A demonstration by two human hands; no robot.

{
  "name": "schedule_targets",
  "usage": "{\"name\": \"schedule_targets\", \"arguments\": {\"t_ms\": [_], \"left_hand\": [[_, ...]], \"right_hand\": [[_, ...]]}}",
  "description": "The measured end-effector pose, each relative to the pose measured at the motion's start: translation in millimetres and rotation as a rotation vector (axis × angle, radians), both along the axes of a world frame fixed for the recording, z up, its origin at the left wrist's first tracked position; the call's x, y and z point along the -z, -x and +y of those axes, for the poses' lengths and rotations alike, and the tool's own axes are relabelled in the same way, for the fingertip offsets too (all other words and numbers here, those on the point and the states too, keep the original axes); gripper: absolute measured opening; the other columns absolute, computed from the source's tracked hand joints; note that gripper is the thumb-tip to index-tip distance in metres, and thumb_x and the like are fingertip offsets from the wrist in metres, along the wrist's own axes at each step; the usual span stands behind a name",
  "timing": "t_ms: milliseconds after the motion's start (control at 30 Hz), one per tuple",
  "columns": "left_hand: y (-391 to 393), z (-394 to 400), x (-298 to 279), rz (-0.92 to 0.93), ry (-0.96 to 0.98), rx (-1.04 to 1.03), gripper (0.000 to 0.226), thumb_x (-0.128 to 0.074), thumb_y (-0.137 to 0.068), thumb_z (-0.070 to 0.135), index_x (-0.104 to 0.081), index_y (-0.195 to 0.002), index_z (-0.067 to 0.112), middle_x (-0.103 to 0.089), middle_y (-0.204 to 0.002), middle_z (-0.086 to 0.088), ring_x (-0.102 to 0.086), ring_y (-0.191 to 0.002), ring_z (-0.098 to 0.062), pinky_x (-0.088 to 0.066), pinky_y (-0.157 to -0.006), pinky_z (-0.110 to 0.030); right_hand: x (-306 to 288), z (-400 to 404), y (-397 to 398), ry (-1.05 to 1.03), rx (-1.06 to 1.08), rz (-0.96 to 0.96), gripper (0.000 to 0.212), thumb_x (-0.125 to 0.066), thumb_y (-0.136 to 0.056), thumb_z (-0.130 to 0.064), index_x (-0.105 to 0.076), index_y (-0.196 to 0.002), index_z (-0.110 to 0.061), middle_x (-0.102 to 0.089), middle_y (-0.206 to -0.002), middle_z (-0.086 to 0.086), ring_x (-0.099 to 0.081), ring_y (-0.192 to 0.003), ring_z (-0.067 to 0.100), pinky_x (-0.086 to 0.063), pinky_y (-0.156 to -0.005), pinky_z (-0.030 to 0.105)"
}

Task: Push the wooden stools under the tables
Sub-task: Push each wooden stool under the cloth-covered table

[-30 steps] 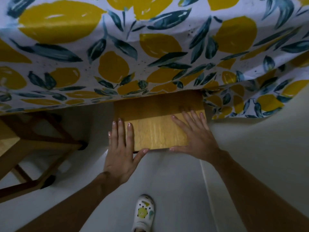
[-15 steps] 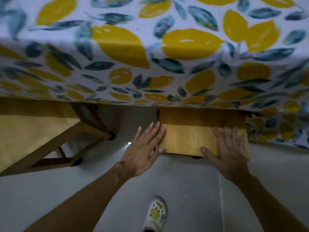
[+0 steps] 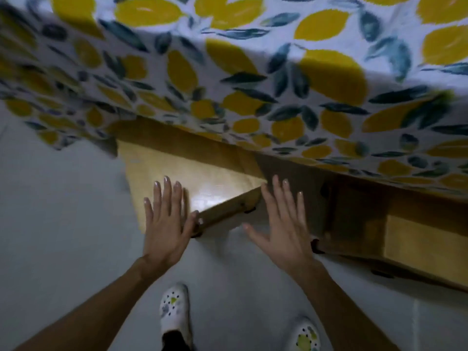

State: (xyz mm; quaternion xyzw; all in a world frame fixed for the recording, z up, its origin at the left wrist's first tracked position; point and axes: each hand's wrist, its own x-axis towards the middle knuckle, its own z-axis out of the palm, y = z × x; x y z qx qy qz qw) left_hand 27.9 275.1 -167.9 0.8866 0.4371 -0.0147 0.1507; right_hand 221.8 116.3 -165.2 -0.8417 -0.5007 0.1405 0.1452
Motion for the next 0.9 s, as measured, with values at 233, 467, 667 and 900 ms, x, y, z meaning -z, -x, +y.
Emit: {"name": "schedule_targets", "arguments": {"t_ms": [233,467,667,900], "left_hand": [[68,55,25,0.132,0.057,0.179,0.092,-0.023,-0.083,0.074,-0.001,-0.15,0.014,0.012,-0.156,-0.02,0.014,-0.142,-0.041,-0.008,-0.112,-0.053],[78,79,31,0.178,-0.069,0.361,0.089,-0.04,-0.085,0.065,-0.011,-0.149,0.011,-0.003,-0.154,-0.029,0.001,-0.14,-0.051,-0.02,-0.111,-0.058],[99,155,26,0.179,-0.065,0.58,0.088,-0.039,-0.087,0.064,0.002,-0.15,0.018,0.007,-0.155,-0.024,0.008,-0.141,-0.046,-0.015,-0.114,-0.054],[115,230,0,0.33,-0.241,0.711,0.085,-0.046,-0.089,0.045,0.001,-0.149,0.007,0.0,-0.155,-0.023,0.003,-0.144,-0.034,0.004,-0.114,-0.046]], "right_hand": [[13,114,38,0.229,-0.088,-0.071,0.079,-0.022,-0.087,-0.073,-0.002,-0.151,-0.031,-0.008,-0.161,0.007,-0.005,-0.147,0.028,0.009,-0.116,0.047],[21,128,57,0.307,-0.005,-0.157,0.077,-0.004,-0.086,-0.07,0.007,-0.151,-0.03,-0.014,-0.159,0.011,-0.009,-0.145,0.031,0.008,-0.116,0.048],[24,150,101,0.261,0.135,-0.167,0.084,-0.013,-0.086,-0.073,-0.001,-0.152,-0.024,-0.005,-0.161,0.011,-0.002,-0.147,0.029,0.0,-0.117,0.051],[21,169,130,0.258,-0.006,-0.25,0.089,-0.036,-0.081,-0.076,-0.019,-0.151,-0.025,-0.025,-0.155,0.017,-0.032,-0.133,0.034,-0.019,-0.107,0.051]]}}
